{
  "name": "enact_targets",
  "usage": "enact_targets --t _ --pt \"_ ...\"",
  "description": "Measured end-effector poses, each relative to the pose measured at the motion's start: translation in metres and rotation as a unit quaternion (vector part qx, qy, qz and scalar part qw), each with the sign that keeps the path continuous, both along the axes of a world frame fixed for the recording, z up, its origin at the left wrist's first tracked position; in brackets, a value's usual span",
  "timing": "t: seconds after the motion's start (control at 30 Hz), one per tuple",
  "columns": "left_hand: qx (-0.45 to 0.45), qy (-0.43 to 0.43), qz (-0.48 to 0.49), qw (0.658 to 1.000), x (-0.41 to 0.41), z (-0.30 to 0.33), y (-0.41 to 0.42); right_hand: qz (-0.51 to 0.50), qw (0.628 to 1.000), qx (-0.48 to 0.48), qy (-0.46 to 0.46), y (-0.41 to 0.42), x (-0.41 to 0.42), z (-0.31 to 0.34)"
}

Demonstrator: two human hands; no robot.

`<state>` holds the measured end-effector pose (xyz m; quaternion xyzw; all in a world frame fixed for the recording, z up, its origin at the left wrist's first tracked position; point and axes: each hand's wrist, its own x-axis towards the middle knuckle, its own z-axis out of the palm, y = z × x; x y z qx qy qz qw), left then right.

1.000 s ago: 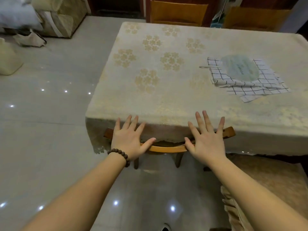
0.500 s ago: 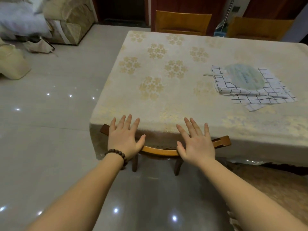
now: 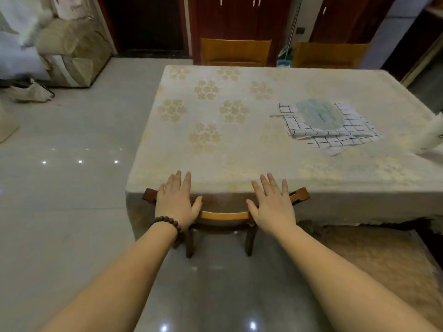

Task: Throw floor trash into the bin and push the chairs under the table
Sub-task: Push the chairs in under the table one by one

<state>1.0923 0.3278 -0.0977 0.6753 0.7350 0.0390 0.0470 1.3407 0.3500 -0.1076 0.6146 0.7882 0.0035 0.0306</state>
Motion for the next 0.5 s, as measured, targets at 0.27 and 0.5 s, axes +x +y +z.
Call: enact_targets --t 0.27,0.5 --pt "0.059 -0.064 -0.082 0.993 0.078 0.033 -0.053 -0.146 0.973 0.066 0.169 -0.074 0.045 0.037" --pt "0.058 -0.088 -0.195 0.975 0.168 0.031 -0.09 -0.268 0.934 0.084 0.22 -0.152 0.094 0.039"
